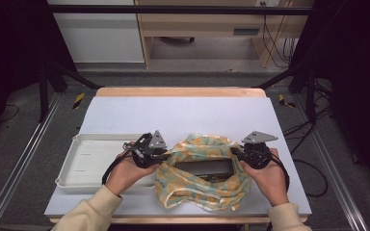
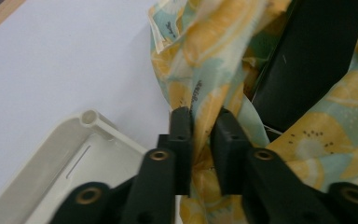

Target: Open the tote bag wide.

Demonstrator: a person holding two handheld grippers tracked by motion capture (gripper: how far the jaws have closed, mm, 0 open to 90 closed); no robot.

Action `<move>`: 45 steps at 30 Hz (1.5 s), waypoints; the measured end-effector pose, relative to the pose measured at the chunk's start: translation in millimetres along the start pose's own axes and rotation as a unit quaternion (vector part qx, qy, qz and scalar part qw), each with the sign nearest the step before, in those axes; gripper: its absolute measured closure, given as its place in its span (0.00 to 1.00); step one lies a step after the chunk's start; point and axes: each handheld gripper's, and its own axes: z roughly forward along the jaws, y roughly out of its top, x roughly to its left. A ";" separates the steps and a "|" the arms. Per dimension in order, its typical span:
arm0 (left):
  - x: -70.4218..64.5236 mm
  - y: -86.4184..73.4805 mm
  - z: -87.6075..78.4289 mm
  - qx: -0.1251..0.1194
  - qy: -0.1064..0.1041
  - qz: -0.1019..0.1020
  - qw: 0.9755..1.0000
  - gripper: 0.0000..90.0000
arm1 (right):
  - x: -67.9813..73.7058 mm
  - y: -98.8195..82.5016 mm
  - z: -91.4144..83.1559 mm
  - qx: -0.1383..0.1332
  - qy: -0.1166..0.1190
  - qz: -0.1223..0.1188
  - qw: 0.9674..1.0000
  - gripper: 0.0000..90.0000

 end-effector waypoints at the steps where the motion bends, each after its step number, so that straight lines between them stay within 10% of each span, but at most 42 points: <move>1: -0.1 0.3 2.4 0.003 -0.001 0.003 1.000 0.94 | 0.3 0.1 -1.3 -0.001 0.000 0.003 1.000 0.71; 7: 5.5 3.3 9.7 0.005 0.005 0.002 1.000 1.00 | 5.6 0.3 -9.2 0.001 0.008 -0.017 1.000 0.45; 15: 16.7 14.2 25.0 0.007 0.024 -0.001 1.000 1.00 | -5.5 -6.8 8.3 0.012 0.011 -0.008 1.000 1.00; 28: 38.7 47.3 23.4 -0.023 0.052 -0.005 0.998 1.00 | -9.9 -14.4 -1.3 0.005 0.000 0.009 1.000 1.00; 37: 18.6 19.6 39.5 0.053 0.011 0.017 0.998 1.00 | -18.5 -30.2 28.0 0.049 -0.002 0.023 0.999 1.00; 45: 14.4 14.8 53.8 0.073 0.000 0.023 0.997 1.00 | -18.9 -40.6 32.8 0.085 0.005 0.037 0.996 1.00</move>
